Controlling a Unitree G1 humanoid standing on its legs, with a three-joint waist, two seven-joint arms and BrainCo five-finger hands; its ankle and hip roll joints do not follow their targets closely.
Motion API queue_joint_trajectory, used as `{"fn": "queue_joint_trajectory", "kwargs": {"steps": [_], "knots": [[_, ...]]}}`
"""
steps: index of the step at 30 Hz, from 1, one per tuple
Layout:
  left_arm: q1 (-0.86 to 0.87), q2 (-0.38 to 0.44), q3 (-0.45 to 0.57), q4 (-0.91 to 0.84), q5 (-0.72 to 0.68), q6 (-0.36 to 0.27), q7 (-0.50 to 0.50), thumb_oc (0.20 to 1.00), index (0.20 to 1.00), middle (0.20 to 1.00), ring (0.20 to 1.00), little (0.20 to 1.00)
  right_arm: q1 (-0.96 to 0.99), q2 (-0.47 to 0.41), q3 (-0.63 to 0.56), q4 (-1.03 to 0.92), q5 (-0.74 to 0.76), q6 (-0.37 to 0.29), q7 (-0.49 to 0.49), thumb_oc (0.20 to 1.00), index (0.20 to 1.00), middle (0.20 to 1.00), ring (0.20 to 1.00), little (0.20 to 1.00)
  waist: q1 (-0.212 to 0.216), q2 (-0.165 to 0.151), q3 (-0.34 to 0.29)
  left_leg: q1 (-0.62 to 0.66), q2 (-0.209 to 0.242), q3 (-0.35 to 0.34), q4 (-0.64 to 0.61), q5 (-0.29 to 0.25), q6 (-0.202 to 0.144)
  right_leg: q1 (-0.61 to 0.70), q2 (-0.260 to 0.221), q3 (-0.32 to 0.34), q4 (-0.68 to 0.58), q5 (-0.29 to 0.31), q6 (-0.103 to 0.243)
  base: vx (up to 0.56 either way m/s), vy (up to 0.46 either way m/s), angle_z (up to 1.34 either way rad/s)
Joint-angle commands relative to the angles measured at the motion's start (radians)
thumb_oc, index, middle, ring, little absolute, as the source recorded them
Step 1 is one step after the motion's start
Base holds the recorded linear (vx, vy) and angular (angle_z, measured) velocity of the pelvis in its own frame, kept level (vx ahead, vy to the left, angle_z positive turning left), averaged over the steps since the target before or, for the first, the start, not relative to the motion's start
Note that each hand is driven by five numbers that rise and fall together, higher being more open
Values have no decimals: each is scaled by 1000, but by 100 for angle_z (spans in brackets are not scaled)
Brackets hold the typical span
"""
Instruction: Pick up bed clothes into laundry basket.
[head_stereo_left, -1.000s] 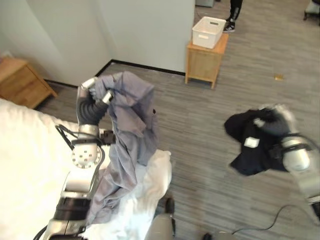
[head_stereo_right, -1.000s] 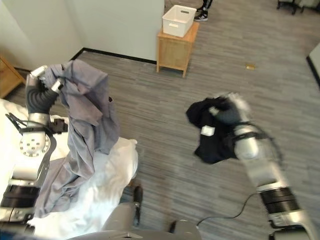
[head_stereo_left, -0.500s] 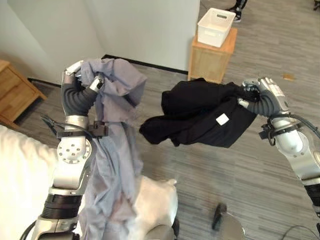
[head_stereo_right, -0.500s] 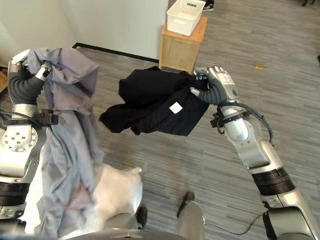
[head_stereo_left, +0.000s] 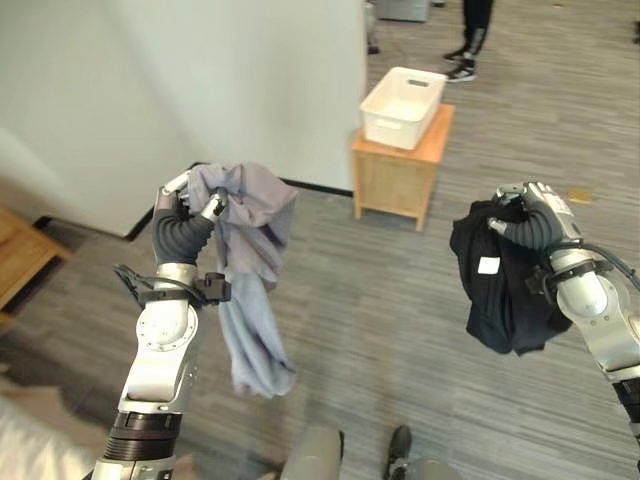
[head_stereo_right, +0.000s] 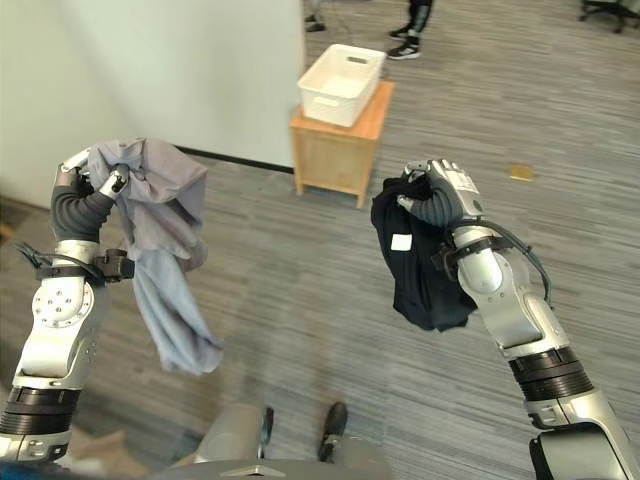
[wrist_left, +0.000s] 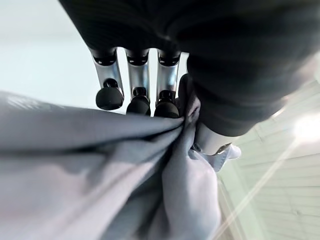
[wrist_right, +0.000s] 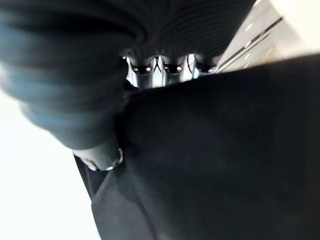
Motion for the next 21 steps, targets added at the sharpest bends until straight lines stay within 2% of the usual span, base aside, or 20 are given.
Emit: {"fn": "queue_joint_trajectory", "kwargs": {"steps": [1, 2, 3, 5, 7, 9, 10, 11, 12, 13, 14, 15, 16, 17, 18, 19, 20, 21], "knots": [[-80, 4, -30, -82, -50, -52, -14, 200, 200, 200, 200, 200, -59, -58, -45, -39, -18, -23, -57, 200, 200, 200, 200, 200, 64, 39, -10, 104, 0, 16, -248, 82, -9, 77, -116, -37, -38, -58, 185, 549, 124, -31], [-74, -4, -39, -89, -50, -50, -15, 200, 200, 200, 200, 200, -62, -61, -48, -21, -29, -17, -67, 200, 200, 200, 200, 200, 78, 51, -18, 95, 4, 31, -349, 129, -16, 102, -100, -29, -38, -84, 188, 392, 80, -23], [-73, -6, -41, -90, -49, -49, -15, 200, 200, 200, 200, 200, -61, -62, -47, -19, -29, -18, -68, 200, 200, 200, 200, 200, 81, 48, -19, 108, 2, 35, -371, 139, -17, 103, -103, -27, -38, -86, 187, 386, 54, -29], [-73, -19, -68, -93, -43, -46, -6, 200, 200, 200, 200, 200, -102, -70, -33, 17, -43, -3, -90, 200, 200, 200, 200, 200, 112, 54, -24, 78, 14, 85, -531, 203, -25, 162, -89, -13, -38, -138, 189, 579, 56, -51], [-83, -25, -93, -93, -41, -38, 0, 200, 200, 200, 200, 200, -168, -73, 7, 27, -50, 13, -84, 200, 200, 200, 200, 200, 145, 47, -58, 72, 22, 103, -578, 231, -5, 235, -70, 1, -38, -174, 185, 774, 94, -60], [-76, -12, -101, -97, -41, -30, -7, 200, 200, 200, 200, 200, -187, -78, 23, 60, -69, 15, -85, 200, 200, 200, 200, 200, 169, 21, -87, 104, 10, 97, -586, 261, 17, 267, -71, -1, -4, -165, 197, 591, 89, -47], [-73, -1, -109, -103, -40, -29, -5, 200, 200, 200, 200, 200, -193, -78, 26, 77, -80, 24, -94, 200, 200, 200, 200, 200, 182, -7, -91, 126, -1, 109, -580, 248, 33, 258, -92, -11, 109, -130, 228, 512, 48, -24], [-66, 6, -111, -101, -50, -22, -2, 200, 200, 200, 200, 200, -192, -72, 18, 70, -83, 30, -88, 200, 200, 200, 200, 200, 181, -24, -84, 165, -6, 115, -575, 228, 49, 208, -112, -21, 243, -77, 276, 467, 73, -17], [-53, 12, -107, -111, -47, -20, 5, 200, 200, 200, 200, 200, -198, -77, 19, 58, -98, 38, -85, 200, 200, 200, 200, 200, 171, -22, -71, 208, -2, 111, -578, 211, 66, 122, -118, -1, 421, -5, 313, 445, 87, -22], [-41, 18, -98, -109, -40, -23, 10, 200, 200, 200, 200, 200, -214, -88, 17, 53, -109, 33, -93, 200, 200, 200, 200, 200, 153, -13, -65, 252, 8, 100, -581, 185, 73, 58, -127, -2, 559, 58, 322, 254, 84, -21], [-41, 17, -96, -109, -40, -23, 10, 200, 200, 200, 200, 200, -217, -88, 19, 54, -109, 33, -93, 200, 200, 200, 200, 200, 155, -9, -67, 248, 13, 102, -582, 189, 73, 51, -122, 1, 561, 63, 322, 608, 134, 39], [-43, 13, -93, -102, -15, -29, 30, 200, 200, 200, 200, 200, -272, -126, 5, 0, -131, 23, -106, 200, 200, 200, 200, 200, 111, 46, -57, 340, 44, 45, -602, 150, 95, -134, -88, 23, 839, 73, 309, 628, 95, 39], [-40, 12, -91, -101, -6, -34, 34, 200, 200, 200, 200, 200, -279, -150, -5, -15, -132, 18, -116, 200, 200, 200, 200, 200, 94, 45, -49, 369, 36, 26, -604, 138, 94, -185, -71, 14, 821, 37, 308, 817, 44, 44], [-32, 8, -91, -100, 2, -39, 33, 200, 200, 200, 200, 200, -286, -180, -19, -35, -130, 14, -125, 200, 200, 200, 200, 200, 72, 36, -41, 383, 26, 8, -604, 132, 85, -212, -68, 5, 727, 12, 303, 463, -99, 43], [-21, 3, -89, -101, 1, -42, 23, 200, 200, 200, 200, 200, -288, -200, -31, -48, -123, 12, -129, 200, 200, 200, 200, 200, 61, 30, -39, 387, 27, 2, -607, 130, 71, -220, -83, -7, 611, 3, 292, 383, -168, 110], [-8, -4, -87, -104, -4, -45, 11, 200, 200, 200, 200, 200, -292, -208, -38, -52, -110, 11, -133, 200, 200, 200, 200, 200, 54, 20, -39, 394, 23, -8, -607, 114, 57, -205, -118, -21, 479, -27, 271, 239, -129, 171], [-6, -4, -86, -105, -4, -45, 9, 200, 200, 200, 200, 200, -292, -208, -37, -52, -109, 11, -133, 200, 200, 200, 200, 200, 48, 21, -39, 399, 24, -14, -607, 110, 55, -190, -116, -29, 463, -29, 270, 410, -256, 199], [29, -14, -84, -99, -18, -47, -10, 200, 200, 200, 200, 200, -310, -218, -37, -32, -78, 9, -152, 200, 200, 200, 200, 200, 43, 4, -47, 430, 23, -45, -607, 62, 29, -181, -147, -15, 208, -21, 241, 453, -268, 168]]}}
